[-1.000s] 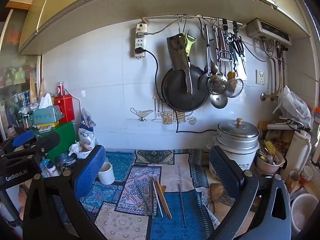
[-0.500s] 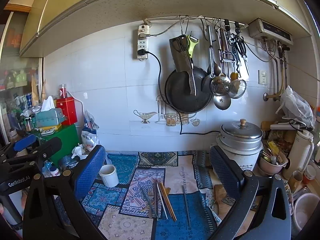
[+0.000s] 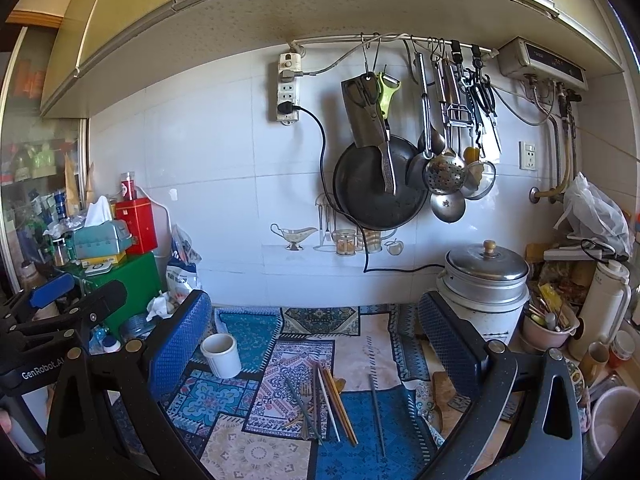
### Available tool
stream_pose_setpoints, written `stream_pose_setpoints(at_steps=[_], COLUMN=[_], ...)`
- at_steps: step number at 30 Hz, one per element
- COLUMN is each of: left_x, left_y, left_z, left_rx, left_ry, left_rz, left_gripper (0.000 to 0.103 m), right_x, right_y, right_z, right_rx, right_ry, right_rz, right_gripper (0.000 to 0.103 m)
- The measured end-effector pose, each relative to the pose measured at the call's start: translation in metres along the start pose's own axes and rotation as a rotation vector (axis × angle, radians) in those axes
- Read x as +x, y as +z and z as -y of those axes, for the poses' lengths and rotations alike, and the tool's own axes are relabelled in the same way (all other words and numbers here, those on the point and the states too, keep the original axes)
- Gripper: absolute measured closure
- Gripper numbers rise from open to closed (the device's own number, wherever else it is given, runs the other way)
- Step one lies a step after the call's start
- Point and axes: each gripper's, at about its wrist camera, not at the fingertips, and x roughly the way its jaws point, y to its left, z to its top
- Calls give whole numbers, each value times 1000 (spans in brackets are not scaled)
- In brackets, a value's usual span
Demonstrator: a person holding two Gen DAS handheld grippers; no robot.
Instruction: Organize utensils
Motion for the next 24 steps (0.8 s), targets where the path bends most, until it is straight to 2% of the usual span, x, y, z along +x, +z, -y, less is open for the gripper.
stream_pose_setpoints(at_steps=[24], left_x=[5], left_y=[1], left_z=[-4], left_rx=[-11], left_ry=[7], left_rz=[-13], left_gripper=[0], right_x=[-4], right_y=[2], right_z=[-6], right_rx=[-3], right_ry=[6], right_rz=[15], right_gripper=[0])
